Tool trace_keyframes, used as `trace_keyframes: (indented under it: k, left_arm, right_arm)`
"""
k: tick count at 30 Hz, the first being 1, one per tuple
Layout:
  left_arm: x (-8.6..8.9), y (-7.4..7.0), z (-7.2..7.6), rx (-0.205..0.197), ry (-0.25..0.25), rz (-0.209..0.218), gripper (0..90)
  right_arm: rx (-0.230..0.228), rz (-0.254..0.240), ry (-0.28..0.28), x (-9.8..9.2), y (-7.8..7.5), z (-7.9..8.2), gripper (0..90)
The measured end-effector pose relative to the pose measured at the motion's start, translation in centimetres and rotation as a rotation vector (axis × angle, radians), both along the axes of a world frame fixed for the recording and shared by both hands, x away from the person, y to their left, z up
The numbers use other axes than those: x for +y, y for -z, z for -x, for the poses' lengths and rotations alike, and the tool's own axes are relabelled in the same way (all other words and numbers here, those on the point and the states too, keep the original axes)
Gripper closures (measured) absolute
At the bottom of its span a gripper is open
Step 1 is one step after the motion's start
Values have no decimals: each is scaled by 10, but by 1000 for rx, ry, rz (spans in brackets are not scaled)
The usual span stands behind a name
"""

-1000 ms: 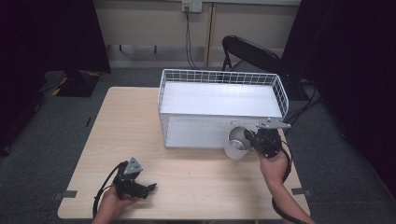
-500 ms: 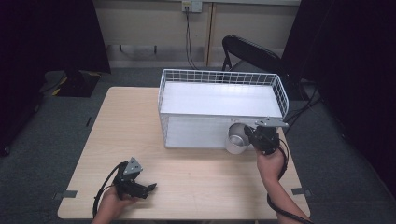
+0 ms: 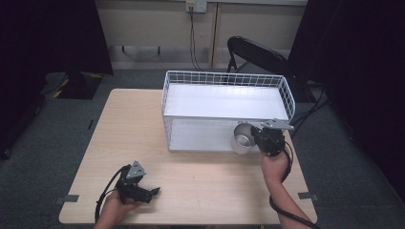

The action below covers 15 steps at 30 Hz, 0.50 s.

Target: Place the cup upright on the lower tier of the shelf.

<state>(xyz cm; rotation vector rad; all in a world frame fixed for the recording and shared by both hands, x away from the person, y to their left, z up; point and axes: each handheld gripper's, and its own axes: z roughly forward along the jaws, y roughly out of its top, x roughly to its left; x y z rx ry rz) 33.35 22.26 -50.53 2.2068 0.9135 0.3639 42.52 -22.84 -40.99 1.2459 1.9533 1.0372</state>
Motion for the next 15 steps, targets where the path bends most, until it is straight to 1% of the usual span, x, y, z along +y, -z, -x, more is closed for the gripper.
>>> trace_keyframes:
  k: [12,15]
  left_arm:
    - [0,0,0,0,0,0,0]
    - [0,0,0,0,0,0,0]
  right_arm:
    - [-5,18,33,2,9,-5,824]
    - [-9,16,41,2,12,-6,824]
